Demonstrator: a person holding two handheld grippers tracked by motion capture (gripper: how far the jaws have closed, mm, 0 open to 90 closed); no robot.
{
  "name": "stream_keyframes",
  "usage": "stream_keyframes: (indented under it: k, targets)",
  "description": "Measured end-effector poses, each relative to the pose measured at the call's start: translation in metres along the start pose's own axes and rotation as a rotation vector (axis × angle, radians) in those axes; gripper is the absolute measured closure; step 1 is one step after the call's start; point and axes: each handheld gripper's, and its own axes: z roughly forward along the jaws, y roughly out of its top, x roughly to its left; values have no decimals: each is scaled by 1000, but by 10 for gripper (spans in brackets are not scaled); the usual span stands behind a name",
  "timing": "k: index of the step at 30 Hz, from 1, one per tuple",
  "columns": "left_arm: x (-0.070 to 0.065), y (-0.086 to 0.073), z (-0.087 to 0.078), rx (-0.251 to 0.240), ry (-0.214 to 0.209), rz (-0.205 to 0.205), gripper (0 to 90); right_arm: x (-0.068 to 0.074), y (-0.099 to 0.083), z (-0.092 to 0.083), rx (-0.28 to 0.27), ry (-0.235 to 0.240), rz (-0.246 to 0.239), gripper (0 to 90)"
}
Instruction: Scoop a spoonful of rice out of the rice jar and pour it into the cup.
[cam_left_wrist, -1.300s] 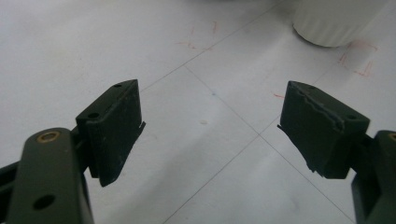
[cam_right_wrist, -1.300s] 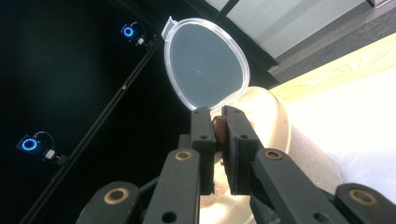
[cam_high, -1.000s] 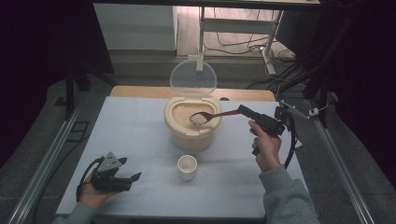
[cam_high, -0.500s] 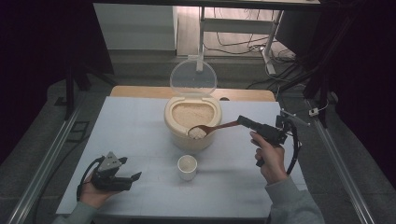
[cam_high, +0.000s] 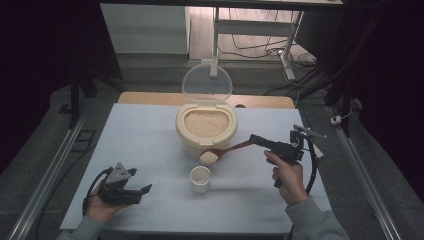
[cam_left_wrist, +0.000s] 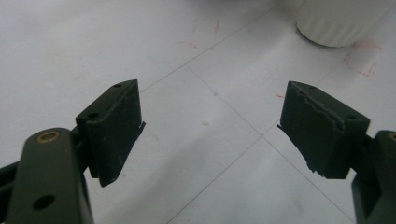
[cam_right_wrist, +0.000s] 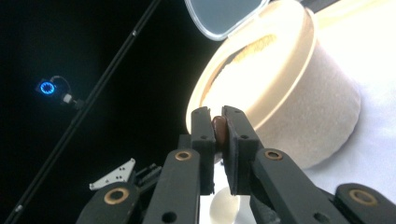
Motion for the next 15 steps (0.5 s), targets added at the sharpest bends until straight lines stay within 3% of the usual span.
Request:
stream_keyframes:
  k: [15]
  targets:
    - [0, 0, 1, 3, -1, 3, 203, -12, -11, 13, 63, -60, -16, 828]
